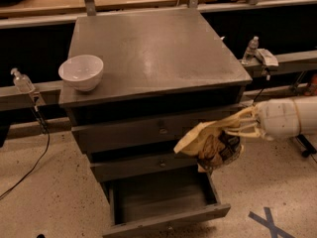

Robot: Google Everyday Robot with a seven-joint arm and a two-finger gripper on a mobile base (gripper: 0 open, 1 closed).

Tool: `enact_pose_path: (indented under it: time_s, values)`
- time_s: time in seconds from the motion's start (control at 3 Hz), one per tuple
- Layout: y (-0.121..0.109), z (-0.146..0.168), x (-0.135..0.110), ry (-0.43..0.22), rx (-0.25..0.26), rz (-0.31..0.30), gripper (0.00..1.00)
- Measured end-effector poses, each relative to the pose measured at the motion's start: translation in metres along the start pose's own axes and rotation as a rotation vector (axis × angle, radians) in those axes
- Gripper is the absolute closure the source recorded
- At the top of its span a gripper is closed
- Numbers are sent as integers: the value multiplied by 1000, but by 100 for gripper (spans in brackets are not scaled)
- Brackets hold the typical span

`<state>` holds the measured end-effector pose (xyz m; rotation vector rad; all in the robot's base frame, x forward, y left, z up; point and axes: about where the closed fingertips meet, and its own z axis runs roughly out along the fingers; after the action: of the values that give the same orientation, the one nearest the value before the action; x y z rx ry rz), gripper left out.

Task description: Pick brown chip bag from middle drawer and place on counter

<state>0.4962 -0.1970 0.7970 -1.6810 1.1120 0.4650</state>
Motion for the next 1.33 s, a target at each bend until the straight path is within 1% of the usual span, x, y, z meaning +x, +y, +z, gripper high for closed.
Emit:
enact_pose_path:
  time_s: [0.33,0.67,1.0,1.33]
  values:
    - [-73,-37,-48,67,66,-2,100]
    - [-121,-60,-79,98,110,12,100]
    - [-185,-56,-100,110,117,49,100]
    - [-236,-29,-125,96,104,56,100]
